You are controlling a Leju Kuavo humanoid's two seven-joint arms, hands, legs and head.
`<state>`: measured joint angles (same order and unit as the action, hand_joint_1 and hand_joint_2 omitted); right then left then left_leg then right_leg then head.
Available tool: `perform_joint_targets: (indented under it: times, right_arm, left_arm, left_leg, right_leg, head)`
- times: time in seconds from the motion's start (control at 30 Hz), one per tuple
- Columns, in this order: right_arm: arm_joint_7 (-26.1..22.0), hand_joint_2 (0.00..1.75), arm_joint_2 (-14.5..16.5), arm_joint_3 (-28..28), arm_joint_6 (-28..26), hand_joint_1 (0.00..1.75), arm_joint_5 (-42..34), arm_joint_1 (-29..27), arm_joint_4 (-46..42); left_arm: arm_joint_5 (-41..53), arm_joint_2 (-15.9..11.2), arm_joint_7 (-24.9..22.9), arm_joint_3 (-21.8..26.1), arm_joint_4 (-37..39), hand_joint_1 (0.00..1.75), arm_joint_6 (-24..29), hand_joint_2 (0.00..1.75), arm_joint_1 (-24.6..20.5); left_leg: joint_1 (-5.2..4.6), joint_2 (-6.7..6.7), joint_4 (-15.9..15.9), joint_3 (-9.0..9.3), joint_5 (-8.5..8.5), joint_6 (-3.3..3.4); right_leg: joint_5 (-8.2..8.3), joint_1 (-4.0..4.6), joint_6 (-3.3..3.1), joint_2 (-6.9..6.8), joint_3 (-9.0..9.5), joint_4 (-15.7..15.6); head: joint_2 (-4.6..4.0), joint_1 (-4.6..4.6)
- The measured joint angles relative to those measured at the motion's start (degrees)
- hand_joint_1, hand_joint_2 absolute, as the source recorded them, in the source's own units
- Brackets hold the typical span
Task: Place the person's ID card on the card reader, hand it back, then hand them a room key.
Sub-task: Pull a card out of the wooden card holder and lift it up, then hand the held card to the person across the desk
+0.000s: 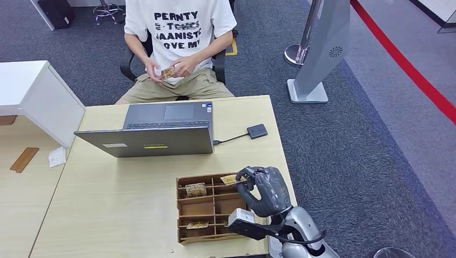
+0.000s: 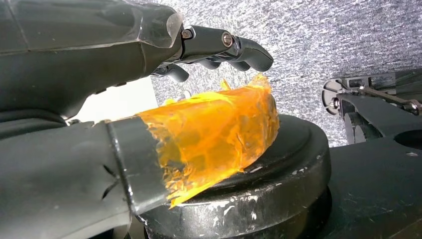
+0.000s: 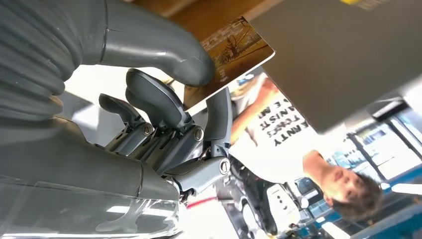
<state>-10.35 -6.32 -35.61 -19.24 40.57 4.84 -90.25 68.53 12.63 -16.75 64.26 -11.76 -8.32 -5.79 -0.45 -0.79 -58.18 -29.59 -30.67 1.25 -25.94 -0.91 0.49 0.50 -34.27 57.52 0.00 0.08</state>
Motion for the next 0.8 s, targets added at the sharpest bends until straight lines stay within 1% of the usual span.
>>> perform_joint_targets:
  times: [0.23,0.47,0.57,0.8]
  right_arm:
    - [-5.2,1.75,-0.5,5.1,5.0,1.73,-14.6,-3.7,-8.3]
    - [-8.9,1.75,-0.5,9.2,11.8,1.75,-27.9,-6.5,-12.8]
    - [-9.5,1.75,-0.5,10.4,13.8,1.75,-30.8,-7.2,-13.9]
    - [-9.7,1.75,-0.5,11.3,14.6,1.75,-31.3,-7.5,-14.9]
  left_arm:
    - [-0.4,0.0,0.1,0.1,0.0,0.0,0.1,0.0,0.0]
    - [-0.5,0.0,0.3,0.1,0.0,0.0,0.2,0.0,0.0]
    - [-0.5,0.0,0.3,0.1,0.0,0.0,0.2,0.0,0.0]
    - [-0.2,0.0,0.4,0.1,0.0,0.0,0.3,0.0,0.0]
  left_leg:
    - [0.0,0.0,0.0,0.0,0.0,0.0]
    - [0.0,0.01,0.0,0.0,0.0,0.0]
    - [0.0,0.01,0.0,0.0,0.0,0.0]
    - [0.0,0.01,0.0,0.0,0.0,0.0]
  right_leg:
    - [0.0,0.0,0.0,0.0,0.0,0.0]
    - [0.0,0.0,0.0,0.0,0.0,0.0]
    - [0.0,0.0,0.0,0.0,0.01,0.0]
    - [0.0,0.0,0.0,0.0,0.01,0.0]
  head:
    - [0.0,0.0]
    - [0.0,-0.01]
    - [0.0,0.0]
    - [0.0,0.01]
